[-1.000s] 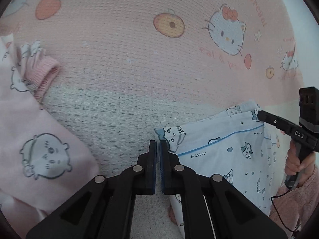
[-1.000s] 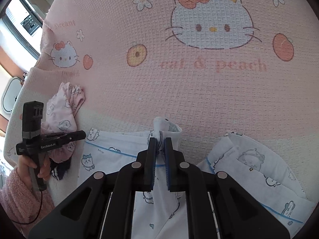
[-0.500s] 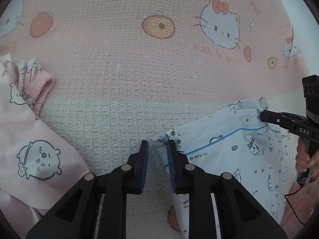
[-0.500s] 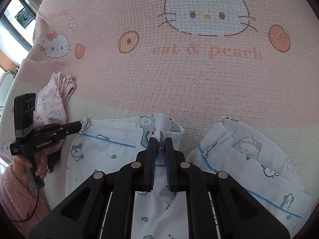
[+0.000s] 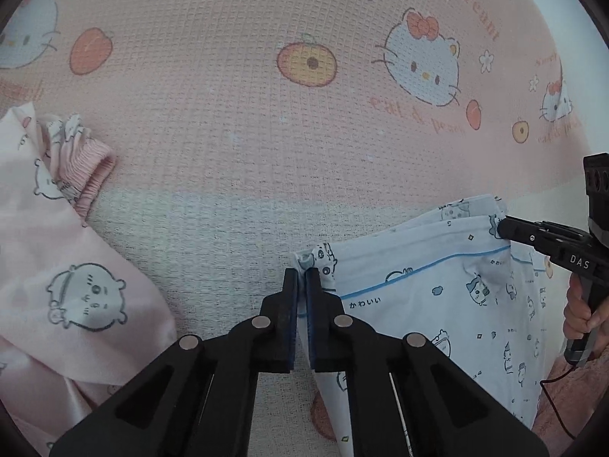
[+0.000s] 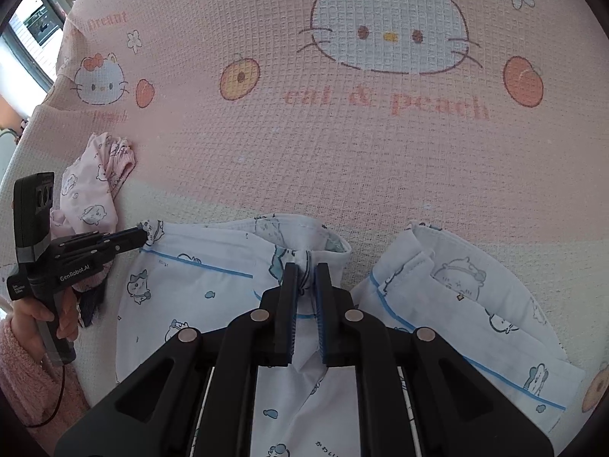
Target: Fold clothes
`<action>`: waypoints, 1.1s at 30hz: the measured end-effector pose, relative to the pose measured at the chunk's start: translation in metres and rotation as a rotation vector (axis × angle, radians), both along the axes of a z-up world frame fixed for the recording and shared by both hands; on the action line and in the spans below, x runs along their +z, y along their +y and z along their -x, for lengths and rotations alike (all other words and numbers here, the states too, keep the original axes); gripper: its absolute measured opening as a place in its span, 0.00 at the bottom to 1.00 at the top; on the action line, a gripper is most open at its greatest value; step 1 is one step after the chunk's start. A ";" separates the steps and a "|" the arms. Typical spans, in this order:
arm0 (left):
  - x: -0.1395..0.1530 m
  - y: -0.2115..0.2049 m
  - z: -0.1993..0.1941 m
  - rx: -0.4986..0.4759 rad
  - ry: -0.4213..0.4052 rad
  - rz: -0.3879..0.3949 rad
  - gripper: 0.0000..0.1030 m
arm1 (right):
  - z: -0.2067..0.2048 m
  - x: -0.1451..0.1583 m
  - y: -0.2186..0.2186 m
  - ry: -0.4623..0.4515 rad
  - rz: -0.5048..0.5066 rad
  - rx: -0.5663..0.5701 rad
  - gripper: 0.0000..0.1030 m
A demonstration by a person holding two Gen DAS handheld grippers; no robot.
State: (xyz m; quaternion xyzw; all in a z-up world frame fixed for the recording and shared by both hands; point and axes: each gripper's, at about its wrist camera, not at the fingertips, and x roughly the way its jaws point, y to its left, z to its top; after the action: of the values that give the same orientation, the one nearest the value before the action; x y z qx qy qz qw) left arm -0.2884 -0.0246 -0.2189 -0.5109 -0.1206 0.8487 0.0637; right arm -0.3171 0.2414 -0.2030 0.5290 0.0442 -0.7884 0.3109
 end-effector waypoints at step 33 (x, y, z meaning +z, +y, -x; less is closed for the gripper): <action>-0.010 -0.037 0.000 0.097 -0.084 0.004 0.06 | 0.011 -0.035 -0.050 0.107 -0.247 0.154 0.00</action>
State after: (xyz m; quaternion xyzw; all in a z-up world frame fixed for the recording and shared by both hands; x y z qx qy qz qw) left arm -0.2888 -0.0620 -0.2293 -0.5399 -0.1461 0.8288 0.0166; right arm -0.3283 0.1917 -0.2376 0.5154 0.1978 -0.7779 0.3004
